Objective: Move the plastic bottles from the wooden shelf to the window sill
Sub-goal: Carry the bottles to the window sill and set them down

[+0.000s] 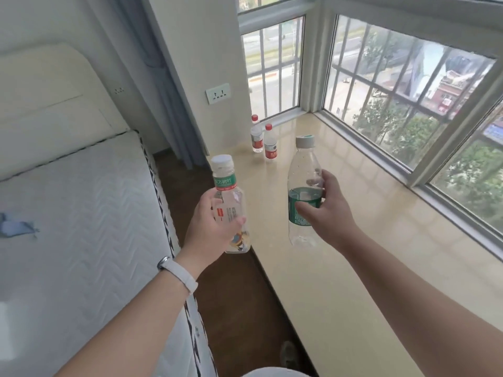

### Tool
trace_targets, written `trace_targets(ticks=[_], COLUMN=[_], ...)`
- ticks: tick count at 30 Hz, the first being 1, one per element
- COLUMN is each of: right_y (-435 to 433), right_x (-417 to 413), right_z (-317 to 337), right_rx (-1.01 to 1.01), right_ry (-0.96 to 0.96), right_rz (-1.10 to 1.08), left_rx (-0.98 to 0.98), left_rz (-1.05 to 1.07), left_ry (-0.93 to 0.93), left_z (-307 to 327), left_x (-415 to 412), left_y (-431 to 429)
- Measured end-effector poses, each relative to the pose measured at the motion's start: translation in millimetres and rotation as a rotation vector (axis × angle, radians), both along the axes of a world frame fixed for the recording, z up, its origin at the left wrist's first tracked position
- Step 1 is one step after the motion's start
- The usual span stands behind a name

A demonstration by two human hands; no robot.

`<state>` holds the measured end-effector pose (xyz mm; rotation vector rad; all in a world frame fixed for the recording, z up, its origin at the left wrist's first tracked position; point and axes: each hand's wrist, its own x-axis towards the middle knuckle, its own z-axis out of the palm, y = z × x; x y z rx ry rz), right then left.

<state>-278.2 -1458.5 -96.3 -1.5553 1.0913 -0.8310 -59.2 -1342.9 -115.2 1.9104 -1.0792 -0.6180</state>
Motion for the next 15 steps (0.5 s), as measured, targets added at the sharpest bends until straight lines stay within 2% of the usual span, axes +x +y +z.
trace_targets(ticks=[10, 15], right_y=[-49, -75], right_x=[52, 91], right_z=[-17, -15], right_rx=[0.013, 0.003], right_ry=[0.077, 0.123], right_rz=[-0.008, -0.069], left_rx=[-0.001, 0.01], left_rz=[0.034, -0.044], left_ry=[0.012, 0.044], left_z=[0, -14], left_x=[59, 106], left_y=[-50, -94])
